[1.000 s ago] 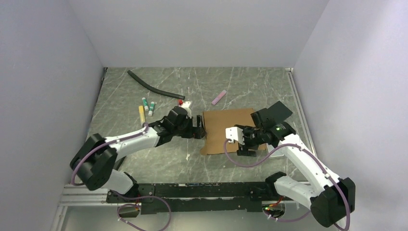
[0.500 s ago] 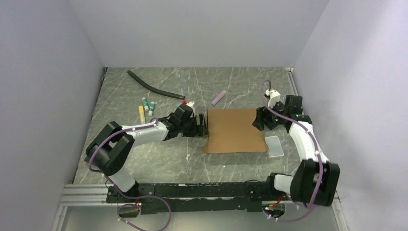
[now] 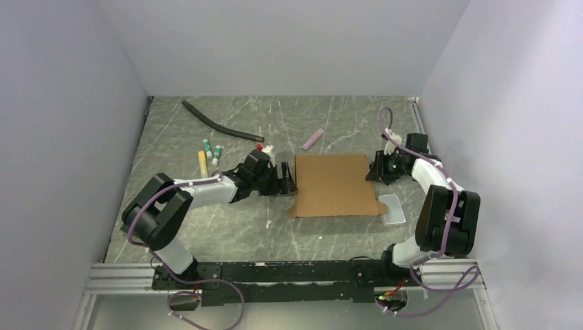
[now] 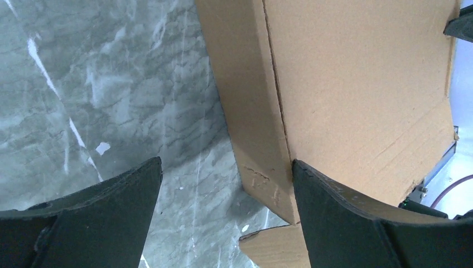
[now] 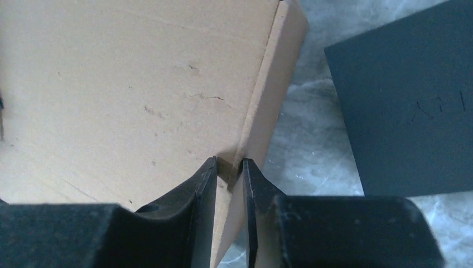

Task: Fold the paper box

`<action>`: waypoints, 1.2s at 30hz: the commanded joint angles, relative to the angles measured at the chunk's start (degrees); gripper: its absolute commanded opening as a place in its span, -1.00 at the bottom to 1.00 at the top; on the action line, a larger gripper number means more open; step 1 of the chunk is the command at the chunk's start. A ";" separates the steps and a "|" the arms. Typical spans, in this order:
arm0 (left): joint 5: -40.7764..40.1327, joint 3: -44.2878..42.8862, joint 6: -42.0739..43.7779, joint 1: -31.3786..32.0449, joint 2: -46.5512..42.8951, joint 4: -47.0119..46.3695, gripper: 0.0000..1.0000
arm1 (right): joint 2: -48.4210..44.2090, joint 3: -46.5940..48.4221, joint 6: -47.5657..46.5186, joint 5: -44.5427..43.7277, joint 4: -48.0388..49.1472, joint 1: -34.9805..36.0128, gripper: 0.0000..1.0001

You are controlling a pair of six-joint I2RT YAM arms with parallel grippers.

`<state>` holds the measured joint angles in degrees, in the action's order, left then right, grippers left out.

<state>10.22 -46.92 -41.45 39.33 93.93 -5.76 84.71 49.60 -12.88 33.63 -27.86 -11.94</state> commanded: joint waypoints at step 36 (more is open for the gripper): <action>15.24 14.47 -16.45 -7.66 1.01 -31.23 0.99 | 13.77 5.74 3.27 3.48 0.74 -0.77 -0.54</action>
<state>23.20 -32.12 -56.14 31.92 93.54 -31.48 96.71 56.51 -8.60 44.45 -27.88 -11.86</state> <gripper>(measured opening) 0.994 0.256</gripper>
